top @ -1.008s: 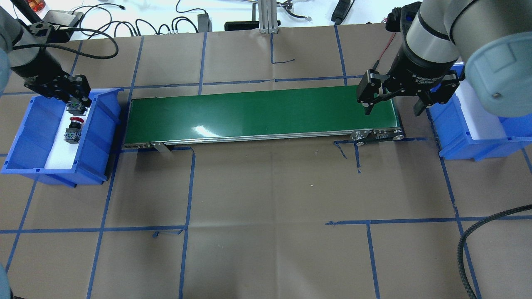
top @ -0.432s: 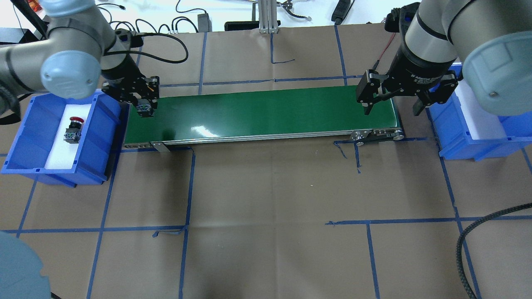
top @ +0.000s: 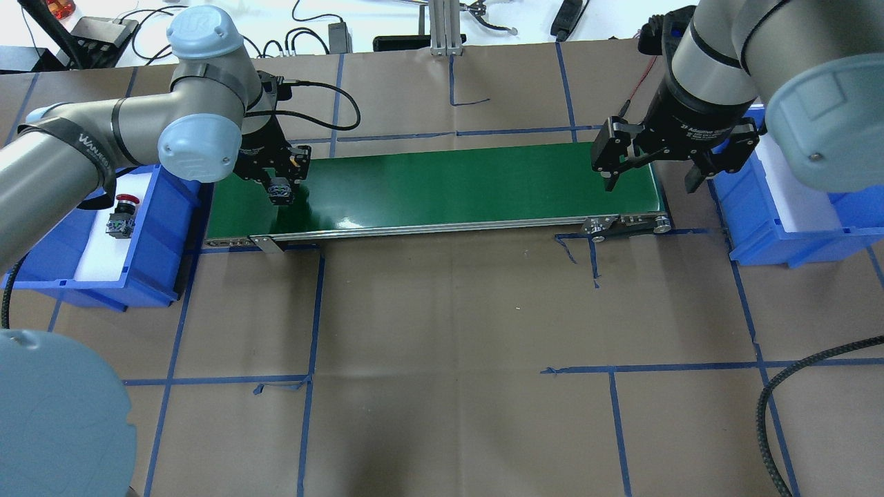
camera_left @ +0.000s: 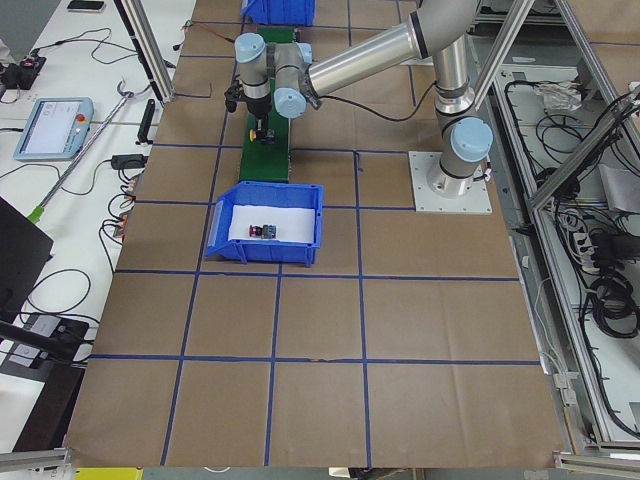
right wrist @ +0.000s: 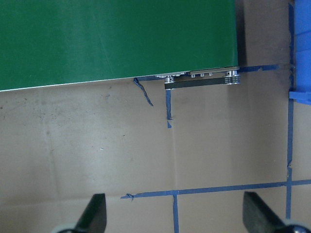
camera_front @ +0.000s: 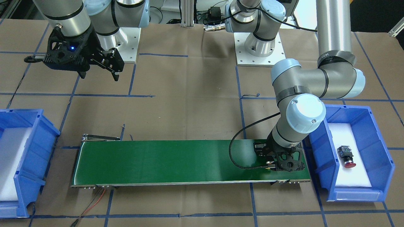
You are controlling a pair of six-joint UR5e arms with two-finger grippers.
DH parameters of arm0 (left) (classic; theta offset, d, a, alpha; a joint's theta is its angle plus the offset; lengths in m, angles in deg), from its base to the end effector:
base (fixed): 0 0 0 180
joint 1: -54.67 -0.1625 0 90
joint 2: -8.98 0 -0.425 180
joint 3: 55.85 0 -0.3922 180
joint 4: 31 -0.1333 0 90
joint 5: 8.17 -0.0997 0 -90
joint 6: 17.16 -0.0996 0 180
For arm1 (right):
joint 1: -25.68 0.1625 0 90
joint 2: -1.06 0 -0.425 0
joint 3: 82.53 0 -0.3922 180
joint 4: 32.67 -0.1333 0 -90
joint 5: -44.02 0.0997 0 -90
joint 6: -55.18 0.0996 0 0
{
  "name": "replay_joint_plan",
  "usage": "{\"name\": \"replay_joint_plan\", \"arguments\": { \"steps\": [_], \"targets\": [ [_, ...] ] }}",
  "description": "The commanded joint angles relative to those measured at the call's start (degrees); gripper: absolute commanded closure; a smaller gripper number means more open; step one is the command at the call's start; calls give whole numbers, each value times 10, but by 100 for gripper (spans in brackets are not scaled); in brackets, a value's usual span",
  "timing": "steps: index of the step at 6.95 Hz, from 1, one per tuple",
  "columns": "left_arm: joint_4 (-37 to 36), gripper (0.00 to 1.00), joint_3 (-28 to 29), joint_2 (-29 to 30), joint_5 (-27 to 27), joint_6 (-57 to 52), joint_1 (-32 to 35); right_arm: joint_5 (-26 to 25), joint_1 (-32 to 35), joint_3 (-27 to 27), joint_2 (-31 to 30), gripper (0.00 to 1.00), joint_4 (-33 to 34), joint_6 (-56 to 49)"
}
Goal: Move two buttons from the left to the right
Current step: 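Lift the yellow button and carry it onto the green conveyor, then release the yellow button on the belt and raise the left gripper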
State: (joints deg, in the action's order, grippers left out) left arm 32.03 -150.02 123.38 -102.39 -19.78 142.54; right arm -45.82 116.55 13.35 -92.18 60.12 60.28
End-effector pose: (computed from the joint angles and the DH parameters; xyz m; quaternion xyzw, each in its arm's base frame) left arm -0.1030 -0.6212 0.2599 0.0048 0.9992 0.0155 0.0362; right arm 0.1407 -0.4656 0.4694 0.0369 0.9993 -0.0012 0.0015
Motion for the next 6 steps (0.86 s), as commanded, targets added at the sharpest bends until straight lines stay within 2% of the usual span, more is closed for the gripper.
{"name": "replay_joint_plan", "arguments": {
  "steps": [1, 2, 3, 6],
  "targets": [
    [-32, 88, -23, -2, 1, -4, 3, -1, 0, 0, 1, 0, 0, 0],
    [-34, 69, -24, -6, 1, 7, 2, -1, 0, 1, 1, 0, 0, 0],
    [-35, 3, -23, -8, 1, 21, -1, -1, 0, 0, 1, 0, 0, 0],
    [-14, 0, 16, -18, 1, 25, -15, -1, 0, 0, 1, 0, 0, -1]
  ]
}}
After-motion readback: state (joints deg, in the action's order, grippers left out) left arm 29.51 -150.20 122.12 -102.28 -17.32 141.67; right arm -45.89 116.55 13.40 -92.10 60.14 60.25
